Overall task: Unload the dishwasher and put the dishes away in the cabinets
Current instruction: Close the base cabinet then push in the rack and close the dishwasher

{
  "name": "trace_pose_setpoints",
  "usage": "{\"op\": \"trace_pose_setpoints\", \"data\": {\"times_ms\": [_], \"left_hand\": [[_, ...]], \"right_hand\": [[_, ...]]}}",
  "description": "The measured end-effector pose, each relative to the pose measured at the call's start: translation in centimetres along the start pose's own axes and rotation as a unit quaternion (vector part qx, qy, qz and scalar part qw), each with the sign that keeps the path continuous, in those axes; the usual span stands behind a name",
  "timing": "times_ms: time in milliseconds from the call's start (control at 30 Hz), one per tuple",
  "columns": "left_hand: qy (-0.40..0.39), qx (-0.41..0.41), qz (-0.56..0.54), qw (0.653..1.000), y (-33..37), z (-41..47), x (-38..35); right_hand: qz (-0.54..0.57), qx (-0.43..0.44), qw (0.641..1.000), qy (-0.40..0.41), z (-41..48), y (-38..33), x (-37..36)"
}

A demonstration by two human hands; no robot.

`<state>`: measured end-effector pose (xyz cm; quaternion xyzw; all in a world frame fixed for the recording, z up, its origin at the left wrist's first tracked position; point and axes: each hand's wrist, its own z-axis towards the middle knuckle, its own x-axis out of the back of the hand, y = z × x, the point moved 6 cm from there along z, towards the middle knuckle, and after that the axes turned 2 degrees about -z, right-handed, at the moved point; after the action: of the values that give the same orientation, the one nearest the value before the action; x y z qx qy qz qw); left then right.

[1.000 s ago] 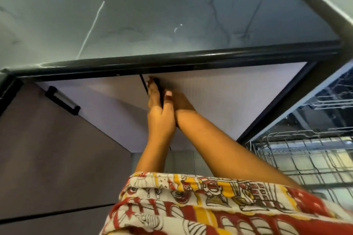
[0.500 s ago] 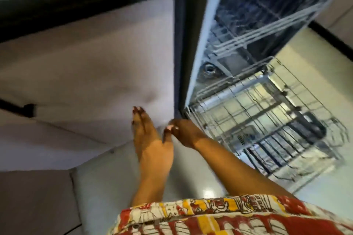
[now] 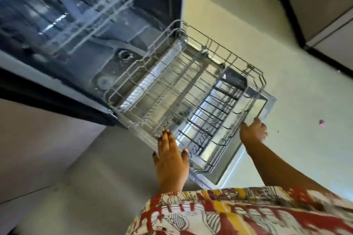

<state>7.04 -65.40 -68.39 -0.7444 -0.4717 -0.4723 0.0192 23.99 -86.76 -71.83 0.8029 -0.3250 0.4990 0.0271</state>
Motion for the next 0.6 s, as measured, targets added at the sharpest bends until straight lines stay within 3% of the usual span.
{"op": "trace_pose_setpoints", "data": {"times_ms": [167,333,433,500,600], "left_hand": [[-0.061,0.016,0.05,0.997,2.4,2.2,-6.9],[-0.174,-0.008,0.093,0.98,5.7,2.8,-13.6],[-0.092,-0.054,0.154,0.982,5.7,4.5,-15.7],[-0.09,-0.045,0.17,0.98,4.6,5.8,-17.4],[-0.051,-0.054,0.118,0.99,3.7,6.2,-16.6]], "right_hand": [[0.169,-0.05,0.979,-0.101,4.4,1.1,-2.0],[0.289,-0.033,0.946,-0.144,6.6,-0.9,-3.3],[0.338,-0.058,0.924,-0.169,6.9,-1.4,-3.9],[0.371,-0.088,0.897,-0.224,7.0,-2.7,-5.1],[0.338,-0.111,0.886,-0.296,6.0,-6.0,-6.2]]}}
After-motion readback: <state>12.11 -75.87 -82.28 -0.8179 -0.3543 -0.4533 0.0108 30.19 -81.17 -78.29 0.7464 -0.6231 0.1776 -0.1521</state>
